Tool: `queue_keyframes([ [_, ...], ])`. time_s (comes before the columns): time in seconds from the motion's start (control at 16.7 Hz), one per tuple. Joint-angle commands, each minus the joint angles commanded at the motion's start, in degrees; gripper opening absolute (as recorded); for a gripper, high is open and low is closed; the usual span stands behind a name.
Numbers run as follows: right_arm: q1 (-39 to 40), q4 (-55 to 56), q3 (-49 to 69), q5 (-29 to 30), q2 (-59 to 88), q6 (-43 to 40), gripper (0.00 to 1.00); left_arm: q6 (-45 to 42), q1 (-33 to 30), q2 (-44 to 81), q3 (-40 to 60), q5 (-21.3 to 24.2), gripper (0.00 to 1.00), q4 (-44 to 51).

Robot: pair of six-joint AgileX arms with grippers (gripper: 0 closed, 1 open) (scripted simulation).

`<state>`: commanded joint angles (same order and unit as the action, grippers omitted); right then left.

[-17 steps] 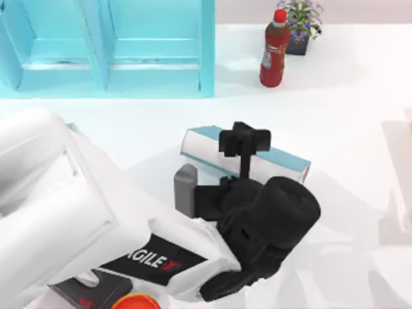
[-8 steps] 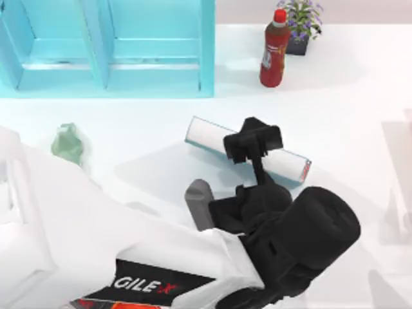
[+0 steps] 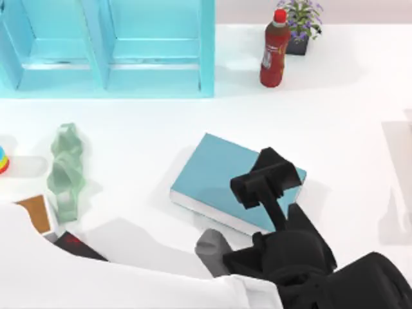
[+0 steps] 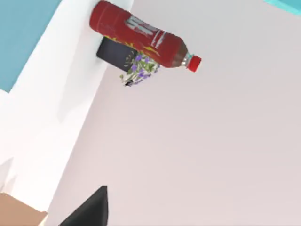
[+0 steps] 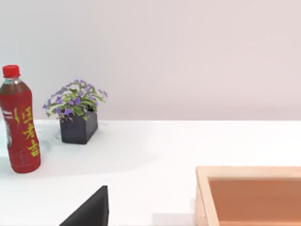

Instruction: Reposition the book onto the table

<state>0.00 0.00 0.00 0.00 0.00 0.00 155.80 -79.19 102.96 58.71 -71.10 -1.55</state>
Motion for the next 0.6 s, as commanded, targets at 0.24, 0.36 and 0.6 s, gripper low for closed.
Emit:
queue_keyframes([
  [0.24, 0.00, 0.00, 0.00, 0.00, 0.00, 0.00, 1.00, 6.53, -4.00, 2.11, -1.93, -1.87, 1.00, 14.22],
  [0.36, 0.00, 0.00, 0.00, 0.00, 0.00, 0.00, 1.00, 7.99, -5.35, 3.85, -3.40, -2.43, 1.00, 19.34],
  [0.6, 0.00, 0.00, 0.00, 0.00, 0.00, 0.00, 1.00, 8.77, -6.23, 5.56, -4.83, -2.87, 1.00, 22.96],
])
